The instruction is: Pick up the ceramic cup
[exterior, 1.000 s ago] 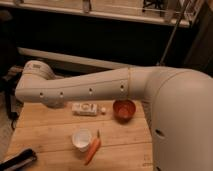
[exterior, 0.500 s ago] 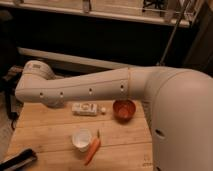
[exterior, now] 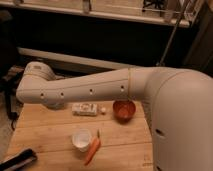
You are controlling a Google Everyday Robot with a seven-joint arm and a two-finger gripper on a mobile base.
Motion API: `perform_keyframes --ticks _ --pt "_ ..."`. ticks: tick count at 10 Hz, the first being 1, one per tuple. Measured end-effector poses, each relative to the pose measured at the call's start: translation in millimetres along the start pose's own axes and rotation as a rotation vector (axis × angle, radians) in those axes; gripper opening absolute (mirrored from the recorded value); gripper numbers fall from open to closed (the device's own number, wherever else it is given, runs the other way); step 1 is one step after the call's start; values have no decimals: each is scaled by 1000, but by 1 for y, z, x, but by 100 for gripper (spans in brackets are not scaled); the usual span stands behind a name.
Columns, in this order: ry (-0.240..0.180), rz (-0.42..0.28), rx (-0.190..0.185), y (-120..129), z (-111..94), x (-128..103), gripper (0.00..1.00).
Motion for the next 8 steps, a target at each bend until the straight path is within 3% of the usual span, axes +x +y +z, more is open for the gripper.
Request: perform_keyframes --ticks 2,3,5,8 --pt "13 16 27 -7 9 -4 0" --pt "25 32 47 -12 15 -8 4" --pt "42 54 98 -29 22 -20 24" --pt "58 98 126 -43 25 -47 53"
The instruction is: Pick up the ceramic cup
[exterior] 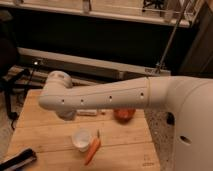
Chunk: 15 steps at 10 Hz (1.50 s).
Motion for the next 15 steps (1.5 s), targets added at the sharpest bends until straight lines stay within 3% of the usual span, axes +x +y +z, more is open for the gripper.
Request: perform_keyframes --ticks 3,8,12,14,15 --pt "48 42 -21 0 4 -19 79" --pt "79 151 54 -28 40 -61 80" --pt "94 215 41 -27 69 -80 80" --pt "147 264 46 -27 83 -77 80" --pt "200 318 60 -28 88 -76 80"
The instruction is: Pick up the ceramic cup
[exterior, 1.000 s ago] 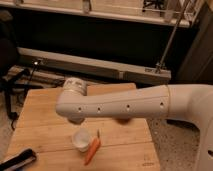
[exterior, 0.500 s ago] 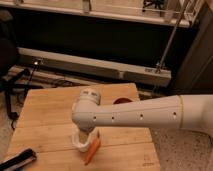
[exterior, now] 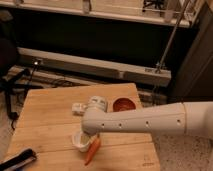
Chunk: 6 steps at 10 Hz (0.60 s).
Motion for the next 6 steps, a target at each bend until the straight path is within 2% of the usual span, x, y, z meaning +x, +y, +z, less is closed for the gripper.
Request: perform_keyframes --ticks 1,2,4,6 --pt "54 64 21 -1 5 -2 80" --pt "77 101 36 -1 8 -8 80" --pt "65 125 57 -4 20 -24 79" --pt "42 111 70 -7 33 -34 64"
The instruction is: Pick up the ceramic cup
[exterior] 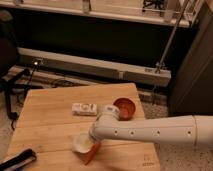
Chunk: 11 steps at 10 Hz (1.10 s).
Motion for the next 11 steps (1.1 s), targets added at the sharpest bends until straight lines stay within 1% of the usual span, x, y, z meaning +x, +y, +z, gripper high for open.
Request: perform_keyframes --ticks 1,3,4,5,6,7,8,9,10,11 --pt "-2 -8 8 -2 7 1 54" --pt "0 -14 12 -1 16 3 32" --pt "2 -16 13 -1 18 4 24" --pt "4 -16 13 0 20 6 12" --pt "4 -16 13 0 21 6 4" --pt "5 -14 11 0 21 6 0" --pt "9 -15 3 2 18 9 0" --pt "14 -25 1 3 14 13 2" --pt "14 -42 5 1 9 17 7" --pt "8 -74 10 0 1 26 17"
